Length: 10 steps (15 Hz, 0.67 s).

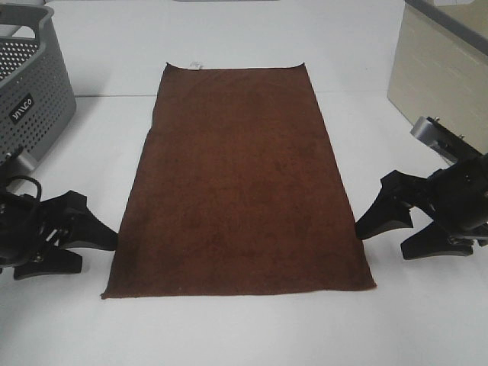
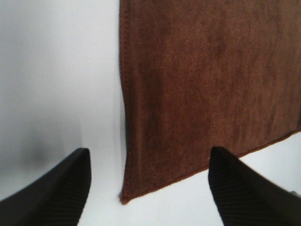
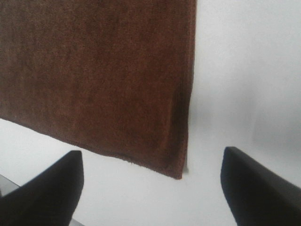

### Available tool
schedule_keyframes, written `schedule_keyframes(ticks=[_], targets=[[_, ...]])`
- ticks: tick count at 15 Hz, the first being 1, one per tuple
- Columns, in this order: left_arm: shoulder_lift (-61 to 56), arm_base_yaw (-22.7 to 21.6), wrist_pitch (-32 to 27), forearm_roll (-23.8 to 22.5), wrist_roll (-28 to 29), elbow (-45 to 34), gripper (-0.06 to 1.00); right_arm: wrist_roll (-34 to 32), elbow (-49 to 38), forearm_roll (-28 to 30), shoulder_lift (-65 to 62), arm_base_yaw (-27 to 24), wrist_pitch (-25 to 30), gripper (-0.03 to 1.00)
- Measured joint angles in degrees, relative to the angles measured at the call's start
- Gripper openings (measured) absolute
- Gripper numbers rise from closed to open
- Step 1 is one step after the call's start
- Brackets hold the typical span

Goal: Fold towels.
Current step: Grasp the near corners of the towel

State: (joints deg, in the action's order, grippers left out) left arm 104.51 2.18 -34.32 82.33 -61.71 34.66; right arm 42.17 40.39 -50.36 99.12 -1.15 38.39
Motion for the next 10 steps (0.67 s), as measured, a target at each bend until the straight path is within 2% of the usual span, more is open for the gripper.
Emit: schedule_keyframes(ticks=[3, 7, 9, 10], targets=[[4.81, 3.67, 0.97, 1.66, -0.69, 3.50, 0.67, 1.15, 2.92, -0.29, 4.76, 0.34, -0.06, 0.76], [8.59, 7.68, 0.17, 5.50, -0.69, 7.96, 0.65, 1.38, 6.02, -1.09, 9.74, 7.62, -2.23, 0.74], [9.85, 8.54, 0.17, 5.73, -0.69, 9.57, 0.57, 0.80, 7.45, -2.52, 11.34, 10.08, -2.75, 0.69], [10.37, 8.54, 1.09, 5.39, -0.69, 10.26, 0.45, -0.11, 7.68, -4.30, 11.97, 10.60, -3.78, 0.58]])
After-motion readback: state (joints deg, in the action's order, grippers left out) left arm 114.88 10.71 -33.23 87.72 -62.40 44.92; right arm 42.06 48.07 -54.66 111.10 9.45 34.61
